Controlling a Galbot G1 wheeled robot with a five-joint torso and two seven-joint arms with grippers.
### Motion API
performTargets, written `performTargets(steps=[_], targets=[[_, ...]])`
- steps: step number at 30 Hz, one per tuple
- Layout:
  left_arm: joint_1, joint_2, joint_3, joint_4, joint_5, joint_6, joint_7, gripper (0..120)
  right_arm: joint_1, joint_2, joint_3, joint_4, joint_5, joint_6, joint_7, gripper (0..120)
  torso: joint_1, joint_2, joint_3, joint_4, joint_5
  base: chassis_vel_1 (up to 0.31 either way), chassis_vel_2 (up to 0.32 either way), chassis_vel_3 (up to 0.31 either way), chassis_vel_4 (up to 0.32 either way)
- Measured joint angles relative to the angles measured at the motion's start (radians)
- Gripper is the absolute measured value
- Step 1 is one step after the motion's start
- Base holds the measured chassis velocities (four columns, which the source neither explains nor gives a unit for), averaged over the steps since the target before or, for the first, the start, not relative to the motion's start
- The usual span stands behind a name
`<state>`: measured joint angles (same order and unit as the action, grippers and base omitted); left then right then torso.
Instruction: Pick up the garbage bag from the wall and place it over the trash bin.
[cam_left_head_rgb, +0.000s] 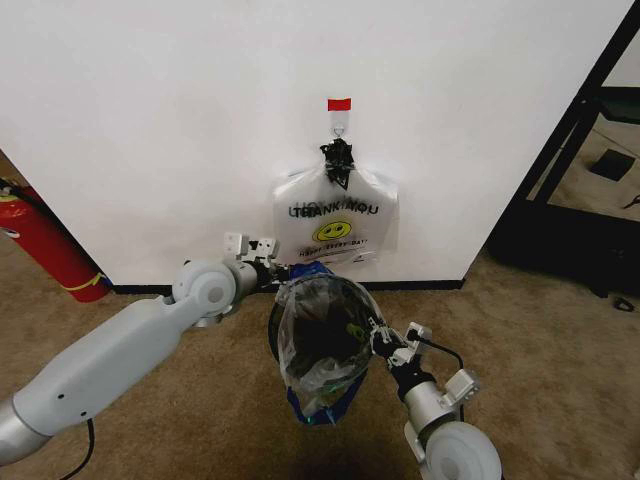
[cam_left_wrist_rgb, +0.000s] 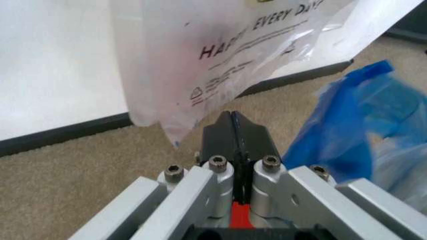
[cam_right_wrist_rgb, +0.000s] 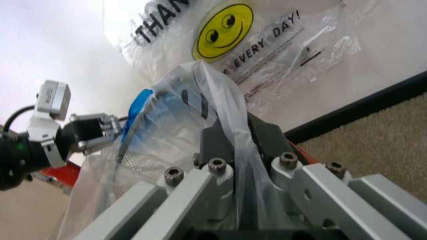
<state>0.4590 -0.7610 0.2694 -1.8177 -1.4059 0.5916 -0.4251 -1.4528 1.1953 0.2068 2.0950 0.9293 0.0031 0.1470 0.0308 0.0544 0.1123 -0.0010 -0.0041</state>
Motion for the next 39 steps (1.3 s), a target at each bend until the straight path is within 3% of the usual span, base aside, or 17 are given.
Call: performTargets(steps=[5,10,11,13,15,17,18,19,21,26,33,36,39], targets=[[0.025,0.003,-0.043,-0.002,0.008,-0.008,-0.004,0,0.005,0.002,0.003,0.002,0.007,0.0,0.002,1,0.0,0.0,0.0,-0.0001,-0.0001,0.0,0.0,0.0,0.0],[0.107,0.007,-0.176,-0.106,0.025,0.001,-0.064,4,0.013,0.013,0.01,-0.013,0.004,0.004,0.013,1,0.0,0.0,0.0,-0.0003,0.0,0.0,0.0,0.0,0.0],[0.201,0.025,-0.244,-0.214,0.113,0.007,-0.088,15,0.025,0.031,0.013,-0.027,0.003,0.005,0.05,1,0.0,0.0,0.0,0.0002,0.0002,0.0,0.0,0.0,0.0],[0.264,0.039,-0.249,-0.277,0.229,0.008,-0.088,23,0.034,0.041,0.011,-0.029,0.003,0.002,0.082,1,0.0,0.0,0.0,0.0003,0.0,0.0,0.0,0.0,0.0],[0.278,0.041,-0.247,-0.29,0.265,0.006,-0.086,27,0.036,0.044,0.009,-0.029,0.003,0.0,0.092,1,0.0,0.0,0.0,0.0002,-0.0001,0.0,0.0,0.0,0.0],[0.326,0.041,-0.209,-0.342,0.429,-0.006,-0.064,36,0.047,0.056,0.004,-0.029,0.002,-0.008,0.13,1,0.0,0.0,0.0,0.0003,0.0,0.0,0.0,0.0,0.0],[0.329,0.039,-0.201,-0.348,0.448,-0.007,-0.062,36,0.048,0.058,0.003,-0.029,0.001,-0.009,0.134,1,0.0,0.0,0.0,0.0003,-0.0001,0.0,0.0,0.0,0.0],[0.333,0.033,-0.166,-0.367,0.514,-0.012,-0.056,45,0.05,0.062,0.001,-0.027,-0.004,-0.015,0.15,1,0.0,0.0,0.0,-0.0001,0.0,0.0,0.0,0.0,0.0],[0.333,0.031,-0.152,-0.373,0.533,-0.013,-0.054,48,0.05,0.062,0.001,-0.026,-0.007,-0.016,0.155,1,0.0,0.0,0.0,-0.0003,0.0001,0.0,0.0,0.0,0.0],[0.321,0.035,-0.046,-0.402,0.647,-0.03,-0.022,70,0.039,0.06,0.004,-0.021,-0.028,-0.02,0.163,1,0.0,0.0,0.0,-0.0002,0.0001,0.0,0.0,0.0,0.0],[0.31,0.024,0.037,-0.376,0.683,-0.035,-0.004,92,0.04,0.063,-0.001,-0.018,-0.03,-0.023,0.163,1,0.0,0.0,0.0,-0.0001,0.0,0.0,0.0,0.0,0.0],[0.305,0.018,0.046,-0.357,0.685,-0.037,-0.003,90,0.041,0.063,-0.004,-0.016,-0.03,-0.024,0.162,1,0.0,0.0,0.0,0.0,0.0,0.0,0.0,0.0,0.0],[0.299,0.015,0.048,-0.335,0.682,-0.046,-0.003,79,0.042,0.062,-0.004,-0.014,-0.029,-0.025,0.162,1,0.0,0.0,0.0,-0.0001,0.0,0.0,0.0,0.0,0.0]])
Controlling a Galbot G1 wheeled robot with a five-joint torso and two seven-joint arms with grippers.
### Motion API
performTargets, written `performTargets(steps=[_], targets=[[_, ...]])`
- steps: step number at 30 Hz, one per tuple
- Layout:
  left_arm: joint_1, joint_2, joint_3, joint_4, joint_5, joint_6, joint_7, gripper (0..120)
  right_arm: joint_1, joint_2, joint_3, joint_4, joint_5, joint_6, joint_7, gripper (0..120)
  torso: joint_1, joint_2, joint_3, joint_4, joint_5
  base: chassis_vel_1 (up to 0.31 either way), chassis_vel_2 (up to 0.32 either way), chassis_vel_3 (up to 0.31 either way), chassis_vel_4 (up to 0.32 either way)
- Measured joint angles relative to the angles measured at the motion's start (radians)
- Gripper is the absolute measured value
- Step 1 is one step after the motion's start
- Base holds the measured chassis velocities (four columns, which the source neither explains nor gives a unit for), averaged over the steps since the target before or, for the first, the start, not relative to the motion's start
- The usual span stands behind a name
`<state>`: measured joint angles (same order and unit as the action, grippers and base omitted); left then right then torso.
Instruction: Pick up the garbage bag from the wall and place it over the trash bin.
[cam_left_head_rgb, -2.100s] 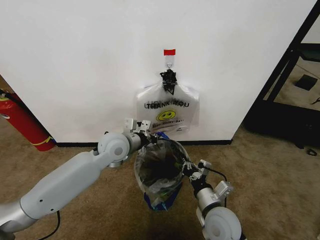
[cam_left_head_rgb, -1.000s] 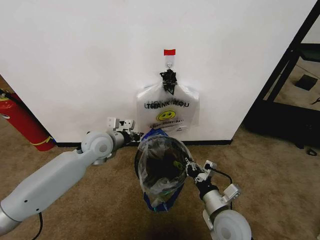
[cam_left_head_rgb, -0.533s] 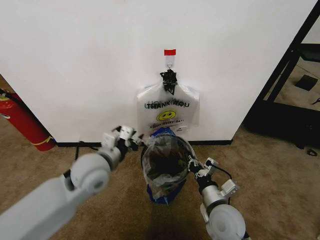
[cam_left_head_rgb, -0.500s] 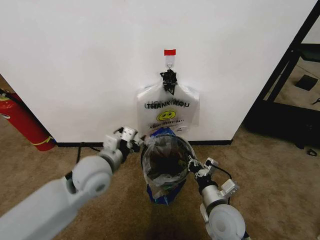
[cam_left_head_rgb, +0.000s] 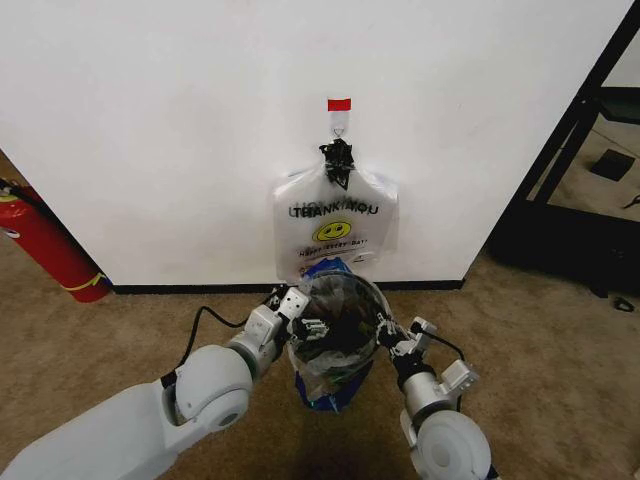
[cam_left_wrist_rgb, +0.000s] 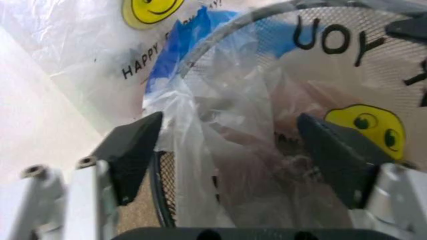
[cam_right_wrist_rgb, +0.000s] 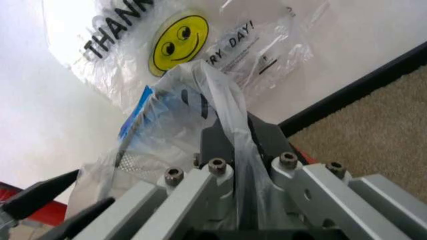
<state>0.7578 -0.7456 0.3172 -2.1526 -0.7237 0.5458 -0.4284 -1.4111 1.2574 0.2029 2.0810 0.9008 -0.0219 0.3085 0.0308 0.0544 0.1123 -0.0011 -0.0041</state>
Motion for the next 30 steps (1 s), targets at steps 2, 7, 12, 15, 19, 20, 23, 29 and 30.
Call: performTargets(steps=[2,7,12,15,19,20,23,29,30], targets=[[0.0,0.003,-0.004,0.002,-0.004,-0.006,0.0,68,0.0,-0.002,0.0,0.0,0.001,0.0,-0.001,1,0.0,0.0,0.0,0.0001,0.0,0.0,0.0,0.0,0.0],[0.002,0.007,-0.014,0.002,-0.007,-0.012,-0.003,52,0.002,-0.002,0.0,-0.001,0.002,0.0,-0.004,1,0.0,0.0,0.0,0.0001,0.0,0.0,0.0,0.0,0.0],[0.004,0.008,-0.014,0.005,-0.008,-0.015,-0.005,35,0.003,0.001,-0.004,0.0,0.003,0.0,-0.004,1,0.0,0.0,0.0,0.0001,0.0,0.0,0.0,0.0,0.0],[0.006,0.009,-0.014,0.006,-0.009,-0.017,-0.008,22,0.0,0.0,-0.004,0.004,0.003,-0.001,-0.005,1,0.0,0.0,0.0,0.0001,-0.0001,0.0,0.0,0.0,0.0],[0.003,0.007,-0.021,0.012,-0.013,-0.02,-0.014,12,-0.004,-0.001,-0.004,0.006,0.003,-0.001,-0.006,1,0.0,0.0,0.0,0.0001,-0.0001,0.0,0.0,0.0,0.0],[0.002,0.007,-0.024,0.014,-0.018,-0.02,-0.016,5,-0.006,-0.001,-0.003,0.007,0.003,-0.001,-0.007,1,0.0,0.0,0.0,0.0,-0.0001,0.0,0.0,0.0,0.0],[-0.001,0.005,-0.036,0.02,-0.035,-0.021,-0.024,0,-0.007,-0.001,-0.003,0.009,0.004,-0.001,-0.008,1,0.0,0.0,0.0,0.0,0.0,0.0,0.0,0.0,0.0],[0.004,0.01,-0.055,0.026,-0.041,-0.025,-0.028,0,-0.007,-0.003,-0.003,0.01,0.009,-0.001,-0.008,1,0.0,0.0,0.0,0.0001,-0.0001,0.0,0.0,0.0,0.0],[0.006,0.01,-0.063,0.027,-0.043,-0.026,-0.029,0,-0.007,-0.003,-0.003,0.011,0.01,-0.001,-0.008,1,0.0,0.0,0.0,0.0,-0.0001,0.0,0.0,0.0,0.0]])
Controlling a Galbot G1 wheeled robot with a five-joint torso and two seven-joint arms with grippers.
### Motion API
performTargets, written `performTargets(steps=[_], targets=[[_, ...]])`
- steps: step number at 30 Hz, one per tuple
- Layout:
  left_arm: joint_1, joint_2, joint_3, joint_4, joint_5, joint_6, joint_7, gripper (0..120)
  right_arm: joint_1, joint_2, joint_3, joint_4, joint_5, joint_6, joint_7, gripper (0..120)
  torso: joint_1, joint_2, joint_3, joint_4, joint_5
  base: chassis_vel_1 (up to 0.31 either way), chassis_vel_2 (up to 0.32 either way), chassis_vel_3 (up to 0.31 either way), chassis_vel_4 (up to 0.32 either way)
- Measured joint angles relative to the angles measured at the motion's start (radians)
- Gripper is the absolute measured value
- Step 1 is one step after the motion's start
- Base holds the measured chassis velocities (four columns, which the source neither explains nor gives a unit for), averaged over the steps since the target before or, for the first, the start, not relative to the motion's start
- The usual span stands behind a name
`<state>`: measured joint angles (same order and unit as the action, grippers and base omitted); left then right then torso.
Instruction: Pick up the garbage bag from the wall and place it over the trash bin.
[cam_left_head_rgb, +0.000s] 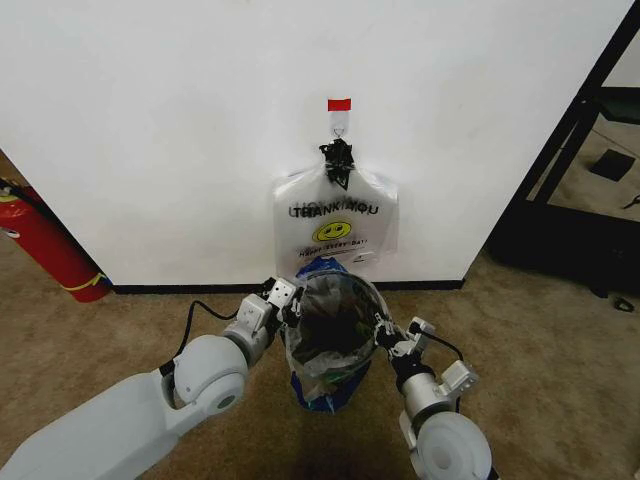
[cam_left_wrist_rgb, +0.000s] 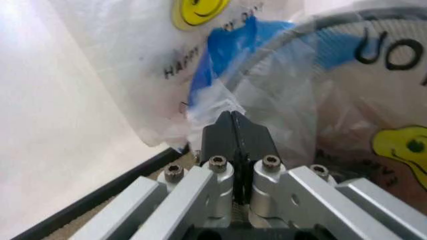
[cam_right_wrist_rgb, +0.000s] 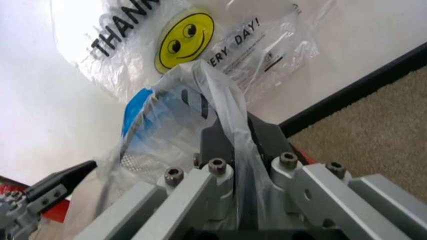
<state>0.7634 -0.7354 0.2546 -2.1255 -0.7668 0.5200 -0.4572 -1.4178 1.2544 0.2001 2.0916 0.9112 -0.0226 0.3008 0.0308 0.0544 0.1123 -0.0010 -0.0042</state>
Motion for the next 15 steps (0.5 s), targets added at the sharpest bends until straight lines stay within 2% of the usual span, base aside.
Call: performTargets(steps=[8,15], targets=[[0.015,0.023,-0.099,0.03,-0.068,-0.001,-0.008,0,-0.01,-0.007,0.01,0.013,0.048,0.0,-0.023,1,0.0,0.0,0.0,0.0,0.0,0.0,0.0,0.0,0.0],[0.111,0.079,-0.185,0.017,-0.108,-0.007,0.005,0,-0.021,-0.016,0.03,0.015,0.093,0.008,-0.048,1,0.0,0.0,0.0,0.0002,0.0001,0.0,0.0,0.0,0.0]])
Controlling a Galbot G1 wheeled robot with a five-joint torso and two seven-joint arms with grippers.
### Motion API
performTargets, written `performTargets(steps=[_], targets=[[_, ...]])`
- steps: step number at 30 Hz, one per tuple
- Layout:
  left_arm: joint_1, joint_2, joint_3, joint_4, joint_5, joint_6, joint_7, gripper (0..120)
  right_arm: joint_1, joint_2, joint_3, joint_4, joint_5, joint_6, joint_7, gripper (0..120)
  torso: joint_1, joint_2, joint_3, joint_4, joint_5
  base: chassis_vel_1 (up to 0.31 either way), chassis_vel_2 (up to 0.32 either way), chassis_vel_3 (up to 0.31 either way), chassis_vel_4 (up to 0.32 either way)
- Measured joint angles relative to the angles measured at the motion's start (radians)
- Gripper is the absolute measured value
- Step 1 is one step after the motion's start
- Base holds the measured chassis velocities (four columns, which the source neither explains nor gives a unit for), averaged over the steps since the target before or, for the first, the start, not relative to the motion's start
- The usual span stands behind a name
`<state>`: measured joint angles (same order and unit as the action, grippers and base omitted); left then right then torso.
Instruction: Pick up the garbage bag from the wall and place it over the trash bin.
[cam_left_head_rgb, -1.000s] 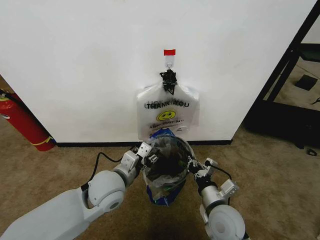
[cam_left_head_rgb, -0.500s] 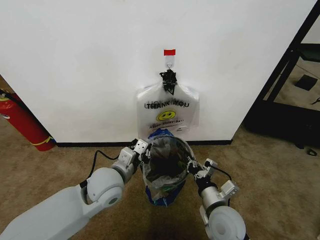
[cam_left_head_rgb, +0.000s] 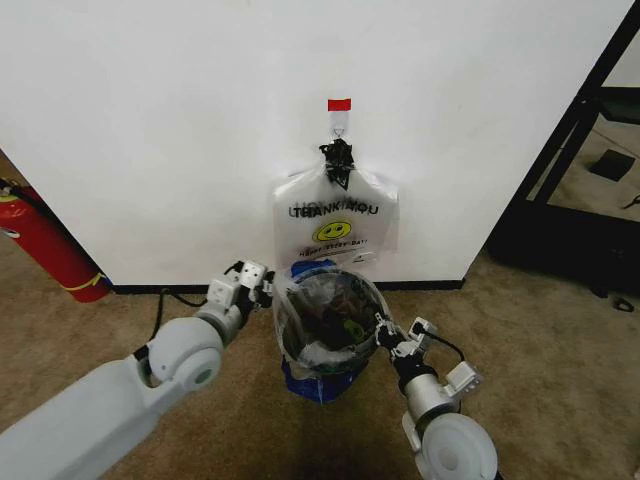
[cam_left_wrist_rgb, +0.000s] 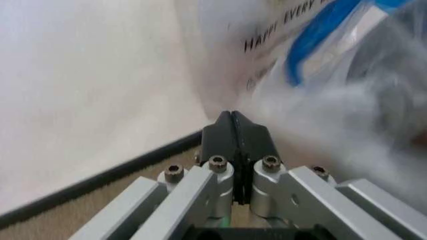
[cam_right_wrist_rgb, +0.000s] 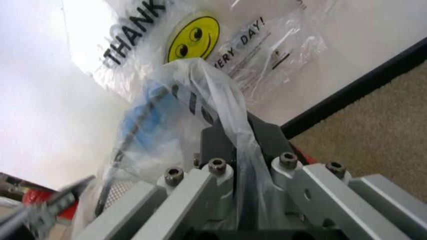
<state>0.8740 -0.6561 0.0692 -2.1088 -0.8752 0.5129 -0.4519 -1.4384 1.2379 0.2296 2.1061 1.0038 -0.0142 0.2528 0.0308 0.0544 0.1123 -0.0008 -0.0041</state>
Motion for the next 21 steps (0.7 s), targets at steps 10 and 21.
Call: performTargets(steps=[10,21], targets=[[0.104,-0.017,-0.048,0.002,0.024,-0.035,0.012,0,0.003,-0.001,0.01,0.01,0.041,0.004,-0.012,1,0.0,0.0,0.0,-0.0001,-0.0002,0.0,0.0,0.0,0.0],[0.107,-0.028,-0.123,-0.109,-0.064,-0.034,-0.065,13,0.004,0.003,0.015,-0.002,0.02,0.005,-0.01,1,0.0,0.0,0.0,-0.0002,0.0002,0.0,0.0,0.0,0.0]])
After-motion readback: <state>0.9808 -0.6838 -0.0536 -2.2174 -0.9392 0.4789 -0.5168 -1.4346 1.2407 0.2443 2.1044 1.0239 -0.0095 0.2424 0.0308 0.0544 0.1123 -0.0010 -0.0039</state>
